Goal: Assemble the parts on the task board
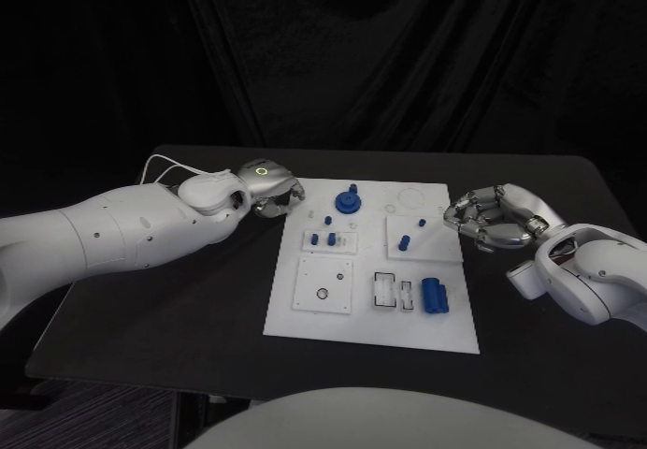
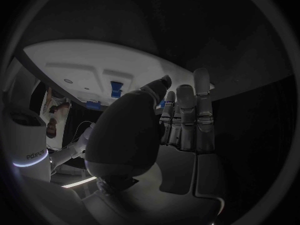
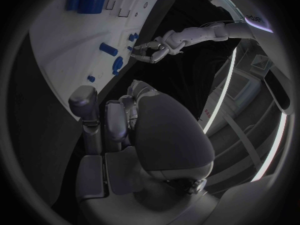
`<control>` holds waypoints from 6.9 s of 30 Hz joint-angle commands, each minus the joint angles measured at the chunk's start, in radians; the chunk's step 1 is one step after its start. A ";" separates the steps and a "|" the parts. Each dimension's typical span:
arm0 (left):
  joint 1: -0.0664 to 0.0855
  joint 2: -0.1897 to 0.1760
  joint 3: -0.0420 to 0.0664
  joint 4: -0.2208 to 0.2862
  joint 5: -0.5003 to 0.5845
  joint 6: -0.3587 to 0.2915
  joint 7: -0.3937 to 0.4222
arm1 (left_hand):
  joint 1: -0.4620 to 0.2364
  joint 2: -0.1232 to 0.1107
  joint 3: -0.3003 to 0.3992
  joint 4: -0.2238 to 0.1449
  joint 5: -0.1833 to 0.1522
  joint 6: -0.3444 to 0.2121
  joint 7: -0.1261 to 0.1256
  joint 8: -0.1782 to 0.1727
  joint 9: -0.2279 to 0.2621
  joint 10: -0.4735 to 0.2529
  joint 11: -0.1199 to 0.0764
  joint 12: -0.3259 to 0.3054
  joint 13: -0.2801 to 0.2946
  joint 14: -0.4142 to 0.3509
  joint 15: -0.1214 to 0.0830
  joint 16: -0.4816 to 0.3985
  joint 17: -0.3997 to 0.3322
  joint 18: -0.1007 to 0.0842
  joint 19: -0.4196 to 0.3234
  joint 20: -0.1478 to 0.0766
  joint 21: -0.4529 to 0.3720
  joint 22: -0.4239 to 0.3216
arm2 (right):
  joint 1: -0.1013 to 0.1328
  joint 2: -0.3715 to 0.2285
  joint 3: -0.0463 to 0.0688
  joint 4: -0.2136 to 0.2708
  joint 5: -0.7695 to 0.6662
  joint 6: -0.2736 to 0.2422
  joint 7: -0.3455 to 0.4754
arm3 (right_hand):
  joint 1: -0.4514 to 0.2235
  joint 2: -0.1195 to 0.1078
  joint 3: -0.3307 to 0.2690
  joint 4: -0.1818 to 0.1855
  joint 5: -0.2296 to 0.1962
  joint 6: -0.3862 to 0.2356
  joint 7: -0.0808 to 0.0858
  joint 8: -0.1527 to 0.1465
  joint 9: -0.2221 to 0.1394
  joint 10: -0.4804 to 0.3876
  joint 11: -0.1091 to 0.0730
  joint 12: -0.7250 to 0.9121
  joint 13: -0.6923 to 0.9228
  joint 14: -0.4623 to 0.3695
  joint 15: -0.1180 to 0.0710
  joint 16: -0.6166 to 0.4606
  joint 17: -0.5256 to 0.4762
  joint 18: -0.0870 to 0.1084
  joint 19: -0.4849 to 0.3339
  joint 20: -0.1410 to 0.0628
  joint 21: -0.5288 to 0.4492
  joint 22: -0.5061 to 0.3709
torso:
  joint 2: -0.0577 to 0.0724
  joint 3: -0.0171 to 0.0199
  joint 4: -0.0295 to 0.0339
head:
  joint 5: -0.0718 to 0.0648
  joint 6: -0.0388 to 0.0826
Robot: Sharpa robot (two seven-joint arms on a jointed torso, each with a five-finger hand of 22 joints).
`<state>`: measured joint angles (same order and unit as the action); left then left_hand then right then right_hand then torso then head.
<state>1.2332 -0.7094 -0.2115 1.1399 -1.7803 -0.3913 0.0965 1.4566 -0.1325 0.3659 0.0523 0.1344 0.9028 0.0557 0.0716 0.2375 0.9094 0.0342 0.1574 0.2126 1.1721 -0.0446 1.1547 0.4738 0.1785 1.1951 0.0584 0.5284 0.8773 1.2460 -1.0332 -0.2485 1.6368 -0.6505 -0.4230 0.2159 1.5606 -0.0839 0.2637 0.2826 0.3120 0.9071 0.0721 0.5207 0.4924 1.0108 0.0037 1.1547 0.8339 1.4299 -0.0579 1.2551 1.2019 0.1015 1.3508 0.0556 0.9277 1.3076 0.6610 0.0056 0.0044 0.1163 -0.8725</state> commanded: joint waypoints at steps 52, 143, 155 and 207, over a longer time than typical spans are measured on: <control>-0.018 -0.374 0.000 0.557 1.901 0.516 0.690 | -0.159 0.289 -0.433 0.223 0.360 -0.486 0.075 -0.025 -0.192 -0.607 0.184 0.058 -0.160 -1.033 0.277 -0.880 -0.429 -0.071 -0.824 0.212 -0.434 -0.574 | 0.116 0.108 0.001 -0.069 -1.064 0.188 -0.447 | -0.004 -0.098 0.015 -0.016 -0.143 -0.130 -0.007 -0.349 -0.274 -0.376 0.118 -0.656 -0.551 -0.164 0.074 -0.183 -0.209 0.063 -0.131 0.064 -0.374 0.030 | 0.044 -0.0512 0.0534 | -0.116 0.000; -0.064 -0.358 0.000 0.519 1.871 0.557 0.617 | -0.087 0.311 -0.508 0.167 0.445 -0.367 0.168 0.005 -0.181 -0.621 0.178 0.104 -0.162 -1.060 0.273 -0.908 -0.434 -0.054 -1.022 0.227 -0.452 -0.649 | 0.074 0.127 0.009 -0.112 -0.940 0.059 -0.337 | -0.046 -0.076 0.162 -0.131 -0.029 0.160 0.053 -0.309 -0.203 0.060 0.064 -0.789 -0.680 -0.112 0.050 -0.187 -0.237 0.051 -0.075 0.040 -0.267 0.058 | 0.060 -0.0639 0.0602 | -0.132 0.000; -0.064 -0.354 0.000 0.514 1.871 0.561 0.595 | -0.086 0.311 -0.508 0.165 0.445 -0.371 0.168 0.004 -0.181 -0.627 0.179 0.101 -0.163 -1.060 0.275 -0.908 -0.434 -0.053 -1.020 0.230 -0.451 -0.647 | 0.108 0.098 0.010 -0.068 -0.940 0.064 -0.342 | -0.057 -0.076 0.153 -0.125 -0.042 0.168 0.047 -0.303 -0.189 0.074 0.060 -0.796 -0.679 -0.111 0.048 -0.194 -0.242 0.052 -0.073 0.039 -0.274 0.055 | 0.060 -0.0631 0.0583 | -0.126 0.000; -0.074 -0.336 0.000 0.498 1.878 0.570 0.568 | -0.085 0.315 -0.506 0.160 0.446 -0.371 0.175 0.006 -0.180 -0.629 0.187 0.108 -0.161 -1.062 0.273 -0.903 -0.434 -0.051 -1.005 0.232 -0.438 -0.631 | 0.048 0.258 0.001 0.125 -1.088 0.196 -0.377 | -0.056 -0.069 0.155 -0.138 -0.007 0.153 0.052 -0.312 -0.168 0.072 0.064 -0.830 -0.681 -0.085 0.049 -0.167 -0.208 0.045 -0.050 0.037 -0.248 0.063 | 0.061 -0.0626 0.0611 | -0.047 0.000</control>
<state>1.1616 -1.0464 -0.2122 1.6367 0.0967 0.1611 0.6586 1.3618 0.1807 -0.1415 0.2176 0.5741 0.5377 0.1624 0.0734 0.0575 0.2844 0.2168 0.2621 0.0512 0.1160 0.2301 0.2563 0.0408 0.1074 0.1868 0.2932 0.0872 0.2450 1.2973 -0.7762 -0.2479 1.7639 -1.7128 -0.2296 -0.1404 1.5099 -0.1578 0.4195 0.1487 0.3060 1.0627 0.1236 0.2090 0.3244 1.0828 0.0643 0.3299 0.1523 1.3390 -0.0097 1.0843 0.9929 0.1563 1.2938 0.0947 0.6765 1.3076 0.7206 -0.0586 0.0637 0.0690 -0.8725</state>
